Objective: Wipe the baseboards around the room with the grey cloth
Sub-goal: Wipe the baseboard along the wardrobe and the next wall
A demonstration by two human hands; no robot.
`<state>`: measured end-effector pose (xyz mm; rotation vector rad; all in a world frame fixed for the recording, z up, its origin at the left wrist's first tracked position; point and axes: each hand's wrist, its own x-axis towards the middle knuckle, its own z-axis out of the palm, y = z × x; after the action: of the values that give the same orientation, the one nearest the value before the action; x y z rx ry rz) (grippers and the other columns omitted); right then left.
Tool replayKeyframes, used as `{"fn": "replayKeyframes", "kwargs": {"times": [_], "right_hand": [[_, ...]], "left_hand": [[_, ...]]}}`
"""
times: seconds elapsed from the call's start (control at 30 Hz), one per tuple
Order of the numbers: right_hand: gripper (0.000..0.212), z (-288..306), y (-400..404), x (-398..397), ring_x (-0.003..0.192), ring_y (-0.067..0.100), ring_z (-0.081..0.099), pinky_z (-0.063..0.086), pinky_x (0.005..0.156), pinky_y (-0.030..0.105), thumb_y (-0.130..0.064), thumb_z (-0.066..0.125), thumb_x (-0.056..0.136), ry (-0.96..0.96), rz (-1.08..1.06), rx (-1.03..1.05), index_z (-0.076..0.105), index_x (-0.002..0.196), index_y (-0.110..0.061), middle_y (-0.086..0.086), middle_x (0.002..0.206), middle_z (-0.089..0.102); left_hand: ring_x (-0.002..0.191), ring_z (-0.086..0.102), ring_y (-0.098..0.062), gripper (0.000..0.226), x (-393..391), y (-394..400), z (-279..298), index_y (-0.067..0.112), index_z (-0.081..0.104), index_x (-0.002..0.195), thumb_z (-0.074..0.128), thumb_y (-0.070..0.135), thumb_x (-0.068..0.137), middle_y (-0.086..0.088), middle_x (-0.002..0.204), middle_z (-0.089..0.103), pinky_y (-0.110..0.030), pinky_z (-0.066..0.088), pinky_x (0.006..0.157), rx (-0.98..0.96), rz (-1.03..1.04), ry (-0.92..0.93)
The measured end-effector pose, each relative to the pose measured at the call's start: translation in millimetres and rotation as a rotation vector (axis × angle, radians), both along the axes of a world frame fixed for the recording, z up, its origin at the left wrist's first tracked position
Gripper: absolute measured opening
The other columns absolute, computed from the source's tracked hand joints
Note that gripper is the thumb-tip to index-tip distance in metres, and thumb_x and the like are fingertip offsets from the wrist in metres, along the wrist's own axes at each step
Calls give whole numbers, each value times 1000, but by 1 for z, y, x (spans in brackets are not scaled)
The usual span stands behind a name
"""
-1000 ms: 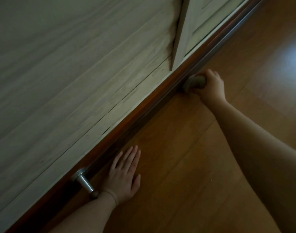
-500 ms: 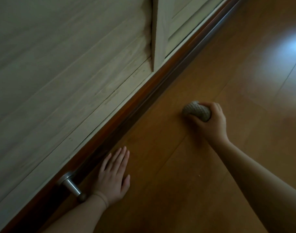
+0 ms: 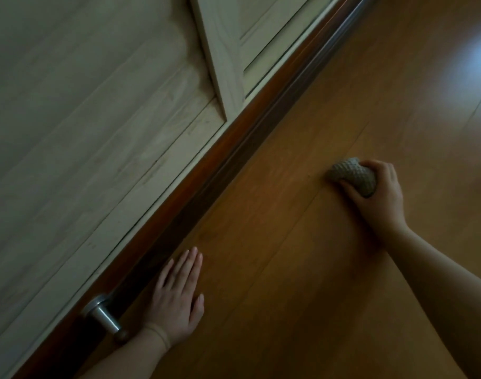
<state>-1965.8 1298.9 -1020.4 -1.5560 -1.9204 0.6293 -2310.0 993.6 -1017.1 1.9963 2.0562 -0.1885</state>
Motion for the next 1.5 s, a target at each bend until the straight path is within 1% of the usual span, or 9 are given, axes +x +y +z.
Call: {"fn": "replayKeyframes", "kwargs": {"times": [0.13,0.3,0.43,0.6,0.8,0.9,1.0,1.23,1.5], "right_hand": [[58,-5,-1,-5,104,2,44,42,86,31,-56,70,77,25,5,-22,47,123,-28,-9,119,45],[57,-2,1,-9,112,18,50,41,93,32,-45,74,79,7,39,-40,47,123,-23,1,122,47],[57,2,-2,-9,120,25,47,40,102,35,-38,76,80,-7,27,-61,50,125,-14,9,125,49],[59,9,-3,-6,123,32,45,43,103,48,-29,78,81,-33,43,-92,51,129,-8,17,129,51],[60,7,0,-8,119,33,46,42,100,47,-37,69,82,-47,72,-34,48,131,-9,18,125,51],[59,1,1,-5,119,32,46,40,101,43,-42,69,88,-83,88,-36,45,132,-11,13,127,47],[60,2,1,-4,119,35,46,42,101,49,-44,61,87,-112,94,-62,44,134,-10,14,129,46],[59,5,1,-8,118,36,44,41,100,50,-44,57,87,-123,98,-59,45,133,-9,14,129,44],[62,9,0,-2,120,35,44,38,101,47,-42,57,86,-83,154,-102,42,137,-11,15,131,43]], "left_hand": [[147,23,-23,75,-6,-2,3,11,18,156,38,45,92,-12,161,28,-45,17,115,-30,11,34],[146,24,-23,66,-3,2,12,11,19,155,10,49,102,-12,160,30,-41,13,116,-92,61,49],[144,32,-26,60,15,16,26,16,23,154,13,48,105,-11,159,31,-44,23,120,-82,117,-20],[152,12,-17,58,56,119,30,22,10,158,19,46,105,-3,164,16,-38,6,124,11,-3,-144],[153,-4,-16,66,51,237,10,20,-5,158,16,49,102,-3,167,-4,-41,4,124,-70,-126,-20],[153,4,-20,68,52,236,3,17,4,159,24,46,100,-6,167,4,-44,10,124,-78,-179,-27],[153,4,-22,71,52,239,4,14,7,158,29,46,98,-8,166,3,-45,11,124,-91,-200,-30],[153,2,-23,77,47,239,2,11,7,158,34,45,95,-9,166,-1,-44,7,122,-90,-250,-10],[153,6,-25,81,49,234,5,13,-1,159,35,45,94,-10,166,2,-49,14,120,-58,-272,-28]]}}
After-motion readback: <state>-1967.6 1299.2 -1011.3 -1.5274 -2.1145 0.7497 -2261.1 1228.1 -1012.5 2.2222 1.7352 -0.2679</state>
